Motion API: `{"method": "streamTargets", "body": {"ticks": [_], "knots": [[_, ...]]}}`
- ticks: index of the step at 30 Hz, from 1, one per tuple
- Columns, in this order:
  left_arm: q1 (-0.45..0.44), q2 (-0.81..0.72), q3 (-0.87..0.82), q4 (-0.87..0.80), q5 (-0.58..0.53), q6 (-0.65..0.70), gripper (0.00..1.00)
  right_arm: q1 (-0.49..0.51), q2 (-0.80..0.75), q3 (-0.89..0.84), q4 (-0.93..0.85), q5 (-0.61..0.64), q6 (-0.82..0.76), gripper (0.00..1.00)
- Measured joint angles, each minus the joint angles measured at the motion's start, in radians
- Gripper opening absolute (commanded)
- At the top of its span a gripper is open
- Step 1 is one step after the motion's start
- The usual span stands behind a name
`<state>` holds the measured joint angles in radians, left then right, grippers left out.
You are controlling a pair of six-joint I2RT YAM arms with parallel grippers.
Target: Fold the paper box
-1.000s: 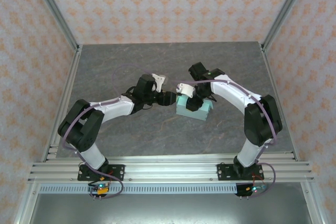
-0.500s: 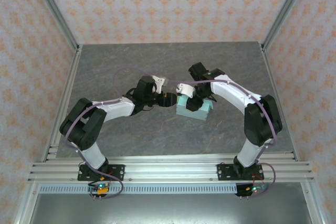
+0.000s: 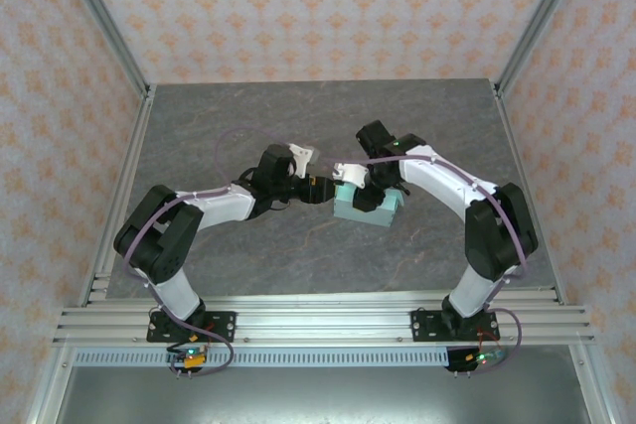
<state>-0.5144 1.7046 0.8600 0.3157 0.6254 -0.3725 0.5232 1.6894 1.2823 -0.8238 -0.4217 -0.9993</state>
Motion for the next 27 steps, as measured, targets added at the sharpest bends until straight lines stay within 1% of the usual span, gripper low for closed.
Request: {"method": "streamTargets", "body": {"ticks": [8,13,20,26,27], "knots": [[0.031,-0.004,-0.040,0.060,0.019,-0.022,0.69,0.007,0.000,0.000,0.020,0.013,-0.033,0.35],[0.068,-0.011,-0.080,0.061,0.001,-0.058,0.70,0.019,0.000,0.000,0.040,0.023,-0.063,0.35],[0.070,-0.072,-0.080,0.063,-0.002,-0.093,0.71,0.020,0.020,0.023,0.032,0.022,-0.083,0.36],[0.069,-0.079,-0.074,0.076,0.013,-0.116,0.70,0.019,0.054,0.060,0.024,0.010,-0.086,0.43],[0.069,-0.079,-0.073,0.076,0.019,-0.119,0.70,0.019,0.059,0.066,0.024,0.006,-0.085,0.46]]}}
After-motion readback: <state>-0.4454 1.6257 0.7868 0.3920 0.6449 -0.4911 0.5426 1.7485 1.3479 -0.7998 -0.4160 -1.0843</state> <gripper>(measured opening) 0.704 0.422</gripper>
